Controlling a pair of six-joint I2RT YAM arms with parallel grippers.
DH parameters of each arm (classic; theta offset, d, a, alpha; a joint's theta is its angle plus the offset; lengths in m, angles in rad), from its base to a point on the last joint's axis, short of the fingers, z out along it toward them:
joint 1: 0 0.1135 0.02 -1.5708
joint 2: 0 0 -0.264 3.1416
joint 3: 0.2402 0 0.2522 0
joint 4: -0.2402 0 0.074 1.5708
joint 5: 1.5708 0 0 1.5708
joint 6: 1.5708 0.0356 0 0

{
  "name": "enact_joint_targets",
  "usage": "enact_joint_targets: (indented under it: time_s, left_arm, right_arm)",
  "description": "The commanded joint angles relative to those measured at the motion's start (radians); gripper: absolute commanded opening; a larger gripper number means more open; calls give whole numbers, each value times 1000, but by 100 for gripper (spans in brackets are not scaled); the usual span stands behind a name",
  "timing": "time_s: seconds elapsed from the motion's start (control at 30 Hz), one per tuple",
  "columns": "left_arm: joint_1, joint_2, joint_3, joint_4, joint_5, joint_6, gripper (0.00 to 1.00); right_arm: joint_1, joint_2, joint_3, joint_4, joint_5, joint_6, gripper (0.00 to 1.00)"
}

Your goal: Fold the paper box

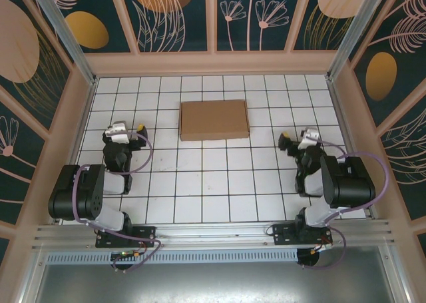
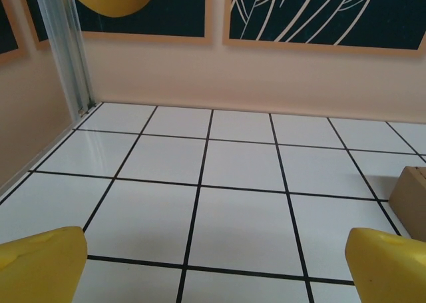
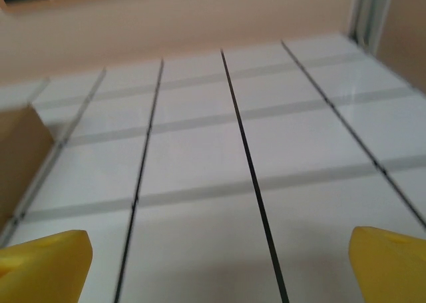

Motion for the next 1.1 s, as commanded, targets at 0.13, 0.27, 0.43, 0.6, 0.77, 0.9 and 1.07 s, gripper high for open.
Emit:
enact_joint_targets:
  time_s: [0.13,0.27,0.43,0.6,0.77,0.9,1.07]
  left_arm:
    - [3,11,20,-16,10,3,99]
    - [3,13,23,-19,6,1,99]
    - [3,11,20,-18,6,1,99]
    - [2,3,9,-2,3,2,99]
    - [3,3,9,-1,2,1,99]
    - [3,3,9,-2,2,1,99]
    - [2,4,9,-2,2,1,99]
  right_arm:
    - [-10,-7,36,6,-25,6,99]
    - [-10,-7,35,7,-25,6,99]
    - [-5,-7,30,16,-18,3,99]
    - [30,-8,10,55,43,-19,99]
    - [25,-7,18,42,37,-15,99]
    - [4,-7,27,23,-4,-6,99]
    - [0,-7,29,18,-9,-6,99]
